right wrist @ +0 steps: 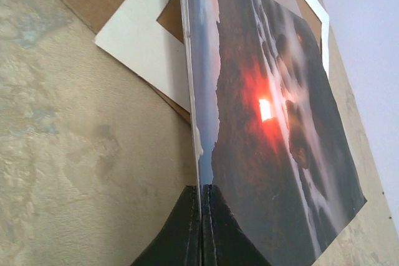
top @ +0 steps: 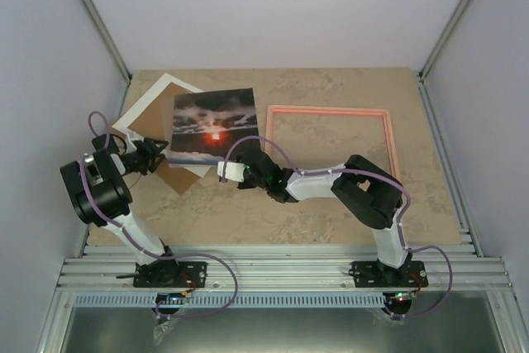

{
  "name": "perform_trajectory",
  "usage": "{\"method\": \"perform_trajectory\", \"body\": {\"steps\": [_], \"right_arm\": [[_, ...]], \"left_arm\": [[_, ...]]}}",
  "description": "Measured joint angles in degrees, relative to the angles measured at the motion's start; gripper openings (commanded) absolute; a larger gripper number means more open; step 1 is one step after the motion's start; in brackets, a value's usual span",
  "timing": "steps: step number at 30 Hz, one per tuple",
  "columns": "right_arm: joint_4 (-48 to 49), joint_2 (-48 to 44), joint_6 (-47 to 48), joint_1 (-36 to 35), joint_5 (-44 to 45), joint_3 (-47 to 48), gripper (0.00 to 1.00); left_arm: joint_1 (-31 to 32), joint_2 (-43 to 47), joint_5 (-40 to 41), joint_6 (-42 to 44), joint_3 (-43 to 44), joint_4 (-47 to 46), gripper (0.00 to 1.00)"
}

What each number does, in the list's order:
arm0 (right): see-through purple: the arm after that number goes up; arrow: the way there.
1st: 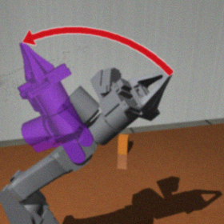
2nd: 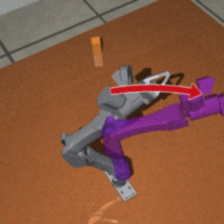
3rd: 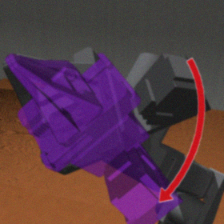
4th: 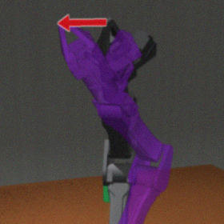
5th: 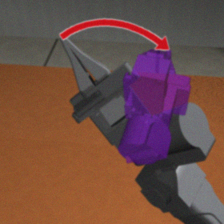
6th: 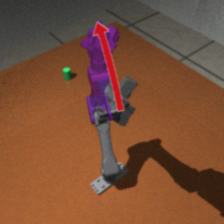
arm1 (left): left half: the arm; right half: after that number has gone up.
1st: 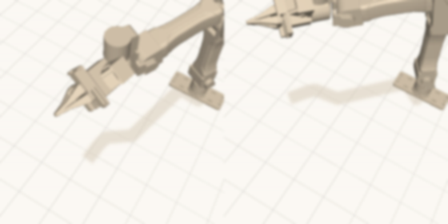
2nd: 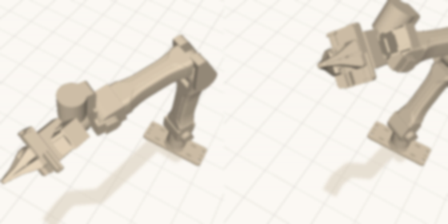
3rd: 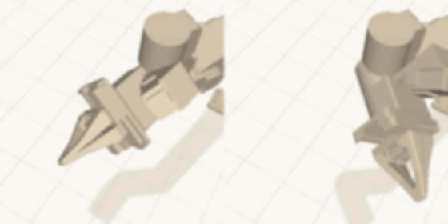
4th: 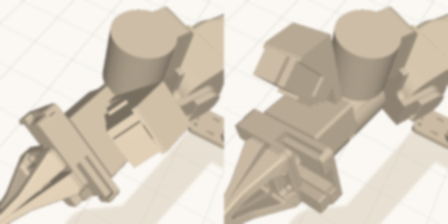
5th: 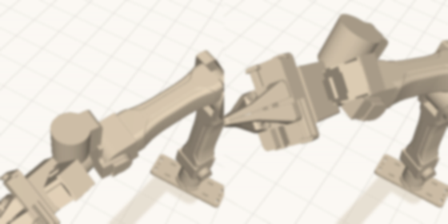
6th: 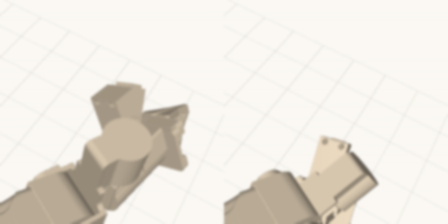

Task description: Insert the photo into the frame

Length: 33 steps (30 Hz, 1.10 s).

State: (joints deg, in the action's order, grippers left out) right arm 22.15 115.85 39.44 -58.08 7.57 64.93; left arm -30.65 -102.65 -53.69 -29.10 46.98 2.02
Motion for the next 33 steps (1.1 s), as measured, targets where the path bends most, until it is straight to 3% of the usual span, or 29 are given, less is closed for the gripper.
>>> {"method": "perform_trajectory", "body": {"steps": [7, 13, 21, 23, 27, 33], "right_arm": [[0.1, -0.5, -0.7, -0.3, -1.0, -1.0, 0.01], [0.1, -1.0, -1.5, -0.3, -1.9, -1.0, 0.0], [0.1, -1.0, -2.3, -0.3, -2.9, -1.0, 0.01], [0.0, -1.0, -2.7, -0.3, -3.6, -1.0, 0.07], [-1.5, -1.0, -3.4, -0.3, -6.5, -0.7, 0.31], [-5.2, -1.0, -4.0, -0.1, -12.0, 0.5, 0.49]], "left_arm": [[0.7, -3.7, 0.0, -3.7, 3.3, -5.4, 0.36], [2.1, -6.7, 0.1, -5.5, 5.5, -8.0, 0.3], [3.1, -8.5, 0.9, -6.5, 7.3, -8.8, 0.0], [3.1, -8.5, 0.9, -6.3, 7.9, -8.0, 0.0], [3.6, -8.3, 2.2, -2.3, 12.0, -2.0, 0.0], [3.2, -3.8, 9.1, 10.8, 21.8, 11.6, 0.0]]}}
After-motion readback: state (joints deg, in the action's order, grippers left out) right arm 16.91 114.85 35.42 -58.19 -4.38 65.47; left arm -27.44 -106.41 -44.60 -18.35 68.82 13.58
